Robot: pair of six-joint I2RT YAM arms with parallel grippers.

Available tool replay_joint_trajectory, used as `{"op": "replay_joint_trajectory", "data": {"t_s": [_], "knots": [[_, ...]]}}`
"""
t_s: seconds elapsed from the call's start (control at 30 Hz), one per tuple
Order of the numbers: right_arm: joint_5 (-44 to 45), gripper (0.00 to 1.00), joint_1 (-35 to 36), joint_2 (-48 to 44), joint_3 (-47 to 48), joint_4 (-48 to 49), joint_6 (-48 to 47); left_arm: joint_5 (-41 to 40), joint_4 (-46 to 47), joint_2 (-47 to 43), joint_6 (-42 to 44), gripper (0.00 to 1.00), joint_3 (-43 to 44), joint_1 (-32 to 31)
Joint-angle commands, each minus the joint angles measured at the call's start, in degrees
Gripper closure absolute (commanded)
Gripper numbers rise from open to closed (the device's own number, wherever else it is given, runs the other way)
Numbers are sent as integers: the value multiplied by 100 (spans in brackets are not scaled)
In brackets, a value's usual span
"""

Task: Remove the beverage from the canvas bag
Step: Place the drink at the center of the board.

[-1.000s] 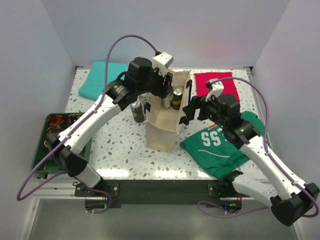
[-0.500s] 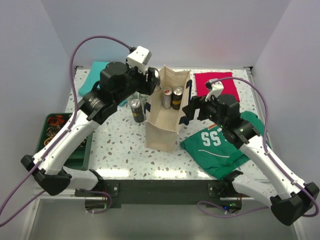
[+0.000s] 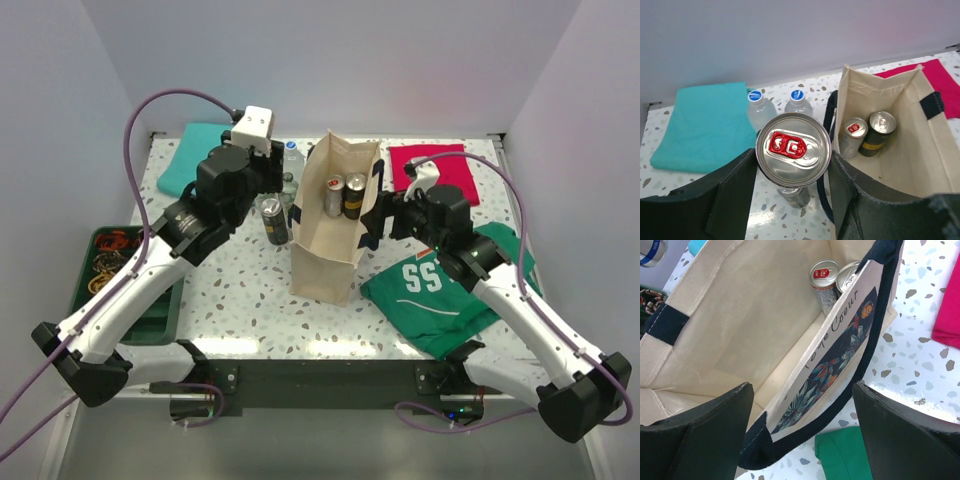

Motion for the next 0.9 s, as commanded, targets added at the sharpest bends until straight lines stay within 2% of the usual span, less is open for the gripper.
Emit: {"op": "replay_joint_trajectory", "data": {"t_s": [0.0, 0.17, 0.57, 0.87], "knots": [[-188, 15, 17, 63, 187, 302, 92, -818, 703, -265, -231, 100, -179, 198], [-206, 15, 26, 55, 213, 232, 92, -264, 843, -405, -593, 100, -758, 945], [-162, 15, 26, 28, 204, 249, 66, -88, 1652, -371, -883, 100, -2051, 1228], [-83, 15, 17, -24, 134, 196, 13, 175, 2092, 77, -1050, 100, -2464, 1526]]}}
